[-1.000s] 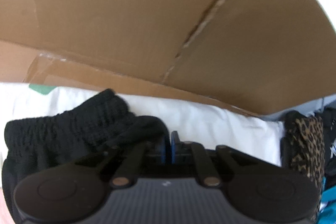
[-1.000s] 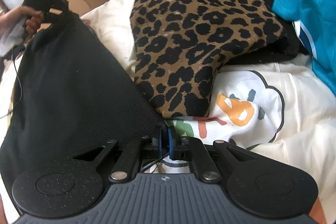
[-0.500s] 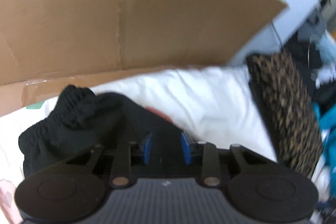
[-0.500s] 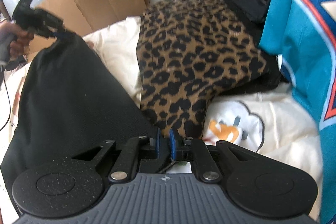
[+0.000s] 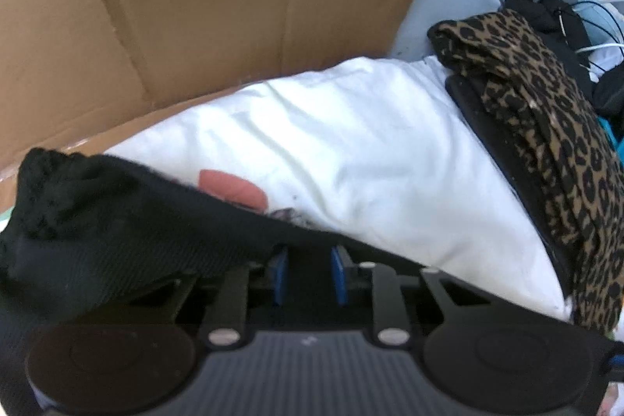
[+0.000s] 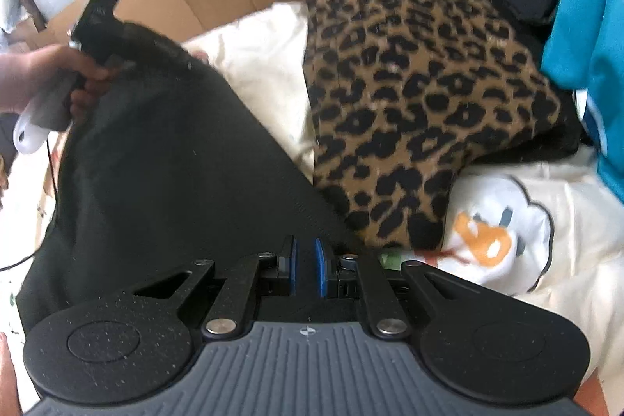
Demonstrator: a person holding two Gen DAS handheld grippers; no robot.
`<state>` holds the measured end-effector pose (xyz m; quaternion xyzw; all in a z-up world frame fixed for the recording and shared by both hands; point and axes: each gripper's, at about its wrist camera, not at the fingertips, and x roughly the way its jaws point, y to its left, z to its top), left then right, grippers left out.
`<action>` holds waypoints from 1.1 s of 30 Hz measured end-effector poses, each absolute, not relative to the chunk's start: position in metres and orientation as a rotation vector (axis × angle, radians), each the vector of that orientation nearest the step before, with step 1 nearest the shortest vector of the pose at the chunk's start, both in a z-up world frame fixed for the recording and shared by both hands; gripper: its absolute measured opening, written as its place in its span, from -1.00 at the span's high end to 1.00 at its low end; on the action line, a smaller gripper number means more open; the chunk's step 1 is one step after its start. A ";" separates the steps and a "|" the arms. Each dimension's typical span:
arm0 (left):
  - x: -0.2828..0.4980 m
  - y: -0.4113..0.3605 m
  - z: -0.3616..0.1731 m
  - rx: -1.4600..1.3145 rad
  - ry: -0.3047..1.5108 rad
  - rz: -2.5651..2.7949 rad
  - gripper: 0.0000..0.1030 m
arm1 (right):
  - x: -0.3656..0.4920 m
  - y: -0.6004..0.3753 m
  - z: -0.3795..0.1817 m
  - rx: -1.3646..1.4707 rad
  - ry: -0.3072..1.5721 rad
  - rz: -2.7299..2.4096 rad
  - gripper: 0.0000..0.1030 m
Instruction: Fold clothes
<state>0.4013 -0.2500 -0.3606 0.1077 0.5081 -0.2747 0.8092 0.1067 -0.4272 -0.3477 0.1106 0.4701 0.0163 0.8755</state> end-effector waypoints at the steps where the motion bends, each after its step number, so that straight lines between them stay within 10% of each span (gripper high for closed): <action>1: 0.402 -0.249 -0.360 0.226 1.087 -0.588 0.52 | 0.107 -0.427 -0.351 0.227 0.999 0.024 0.77; 33: 0.352 -0.113 -0.324 0.414 1.130 -0.579 0.39 | 0.108 -0.366 -0.354 0.138 1.036 0.276 0.74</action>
